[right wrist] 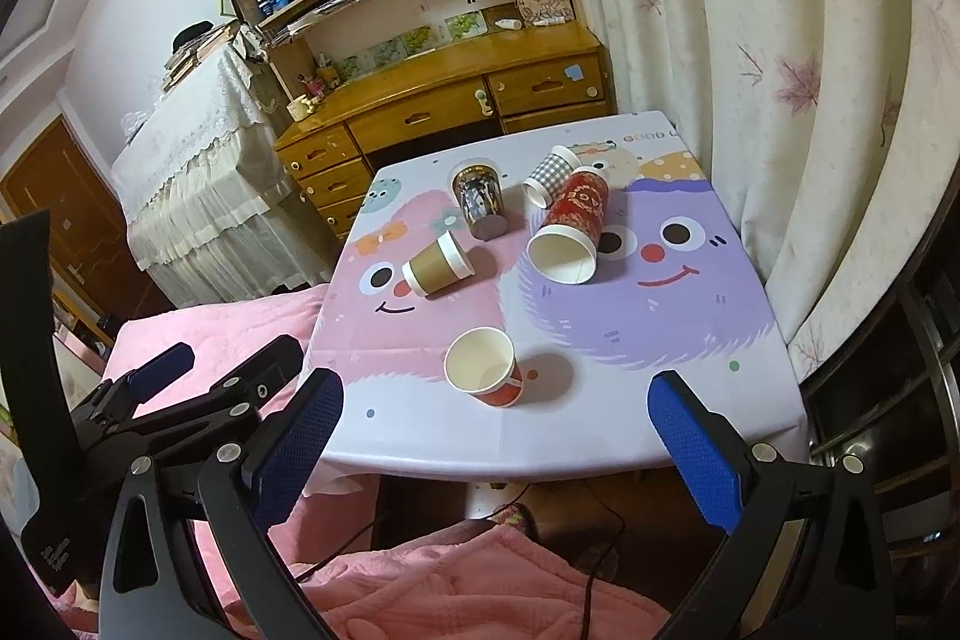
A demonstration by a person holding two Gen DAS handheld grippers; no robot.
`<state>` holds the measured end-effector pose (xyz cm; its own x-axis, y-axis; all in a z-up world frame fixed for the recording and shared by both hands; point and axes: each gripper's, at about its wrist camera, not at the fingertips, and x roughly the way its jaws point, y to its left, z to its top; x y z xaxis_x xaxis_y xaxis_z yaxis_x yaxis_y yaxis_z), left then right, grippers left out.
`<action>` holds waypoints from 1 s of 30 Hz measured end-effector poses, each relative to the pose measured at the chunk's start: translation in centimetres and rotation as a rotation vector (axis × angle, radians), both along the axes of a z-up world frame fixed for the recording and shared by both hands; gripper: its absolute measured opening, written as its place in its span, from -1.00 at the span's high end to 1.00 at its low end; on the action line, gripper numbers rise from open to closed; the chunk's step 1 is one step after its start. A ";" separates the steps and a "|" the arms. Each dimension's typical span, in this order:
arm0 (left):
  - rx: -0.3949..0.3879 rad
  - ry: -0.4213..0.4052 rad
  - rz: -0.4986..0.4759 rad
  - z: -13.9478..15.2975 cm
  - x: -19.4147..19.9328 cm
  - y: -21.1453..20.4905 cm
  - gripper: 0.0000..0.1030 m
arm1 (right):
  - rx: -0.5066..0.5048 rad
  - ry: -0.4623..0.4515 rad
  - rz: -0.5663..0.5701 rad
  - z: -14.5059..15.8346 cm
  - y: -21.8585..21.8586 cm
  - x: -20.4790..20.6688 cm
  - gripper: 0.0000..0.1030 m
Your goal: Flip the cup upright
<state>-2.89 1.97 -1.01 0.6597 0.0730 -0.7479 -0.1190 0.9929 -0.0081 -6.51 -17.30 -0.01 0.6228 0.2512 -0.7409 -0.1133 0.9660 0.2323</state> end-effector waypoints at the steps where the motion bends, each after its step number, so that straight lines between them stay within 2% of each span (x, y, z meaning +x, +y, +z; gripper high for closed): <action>1: 0.001 0.000 -0.002 0.0 0.0 0.0 -0.99 | -0.001 0.001 -0.002 -0.1 0.0 0.0 -0.99; 30: 0.002 0.018 -0.006 -0.4 -0.1 -0.6 -0.99 | 0.011 0.031 -0.005 -0.9 -0.6 0.5 -0.99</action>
<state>-2.97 1.35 -1.36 0.6465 0.0701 -0.7597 -0.1129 0.9936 -0.0044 -6.05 -17.85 -0.96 0.6011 0.2565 -0.7569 -0.1008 0.9639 0.2466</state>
